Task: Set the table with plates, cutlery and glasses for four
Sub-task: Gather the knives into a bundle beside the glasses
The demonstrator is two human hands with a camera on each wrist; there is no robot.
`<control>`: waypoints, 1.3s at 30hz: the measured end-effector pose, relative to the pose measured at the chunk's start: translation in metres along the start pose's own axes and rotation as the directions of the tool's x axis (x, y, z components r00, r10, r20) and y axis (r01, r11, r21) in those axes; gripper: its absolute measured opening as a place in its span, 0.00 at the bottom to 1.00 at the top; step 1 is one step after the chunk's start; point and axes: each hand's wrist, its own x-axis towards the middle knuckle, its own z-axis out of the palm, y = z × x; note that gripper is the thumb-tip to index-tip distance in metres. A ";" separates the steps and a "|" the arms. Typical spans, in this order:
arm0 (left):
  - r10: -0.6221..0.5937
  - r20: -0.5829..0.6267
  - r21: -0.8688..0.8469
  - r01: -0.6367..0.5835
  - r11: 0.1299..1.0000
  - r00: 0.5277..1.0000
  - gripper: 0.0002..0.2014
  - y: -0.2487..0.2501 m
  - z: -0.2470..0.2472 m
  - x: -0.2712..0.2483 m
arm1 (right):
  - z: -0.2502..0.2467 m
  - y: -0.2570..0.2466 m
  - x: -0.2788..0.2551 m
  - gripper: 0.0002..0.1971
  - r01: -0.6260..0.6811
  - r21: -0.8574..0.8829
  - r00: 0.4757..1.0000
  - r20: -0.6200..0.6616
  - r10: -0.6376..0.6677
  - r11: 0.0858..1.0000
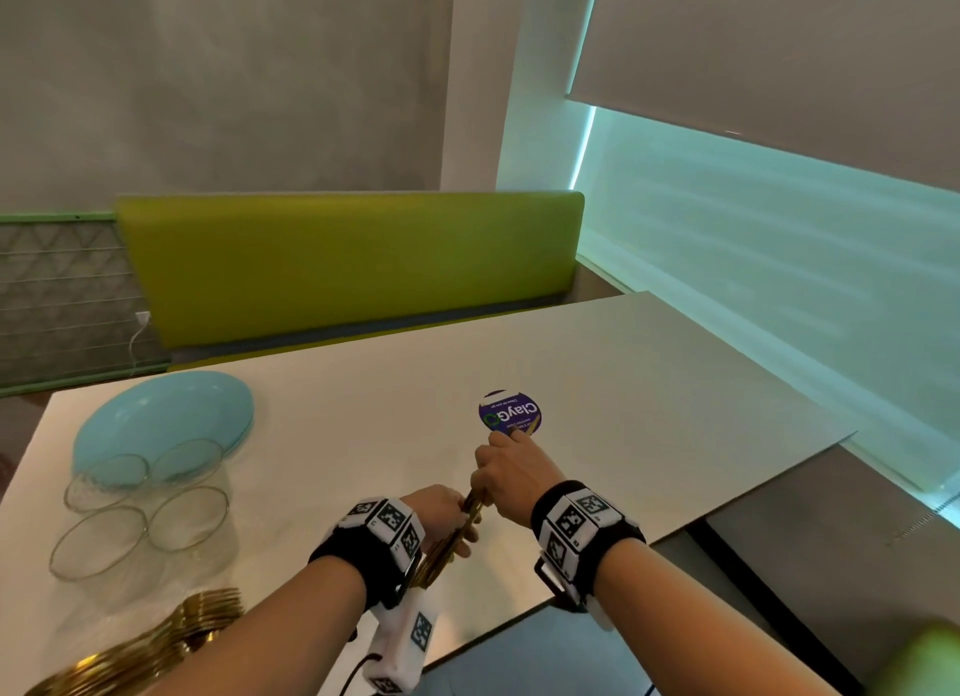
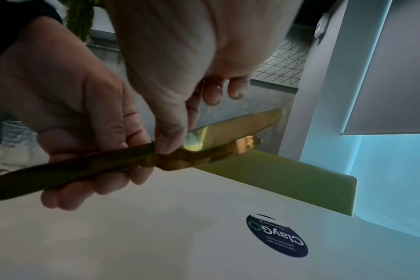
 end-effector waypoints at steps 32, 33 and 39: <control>0.045 0.035 -0.034 -0.044 0.998 0.998 0.13 -0.159 -0.061 -0.108 | 0.015 -0.189 0.002 0.13 -0.179 0.328 0.983 0.032 0.179 0.928; 0.046 0.001 0.037 -0.046 0.998 0.999 0.12 -0.167 -0.063 -0.108 | 0.015 -0.193 0.002 0.12 -0.191 0.339 0.981 0.050 0.186 0.921; 0.066 -0.121 0.699 0.038 0.714 0.990 0.16 -0.208 -0.085 -0.121 | 0.017 -0.213 0.000 0.13 -0.261 0.378 0.964 0.147 0.221 0.888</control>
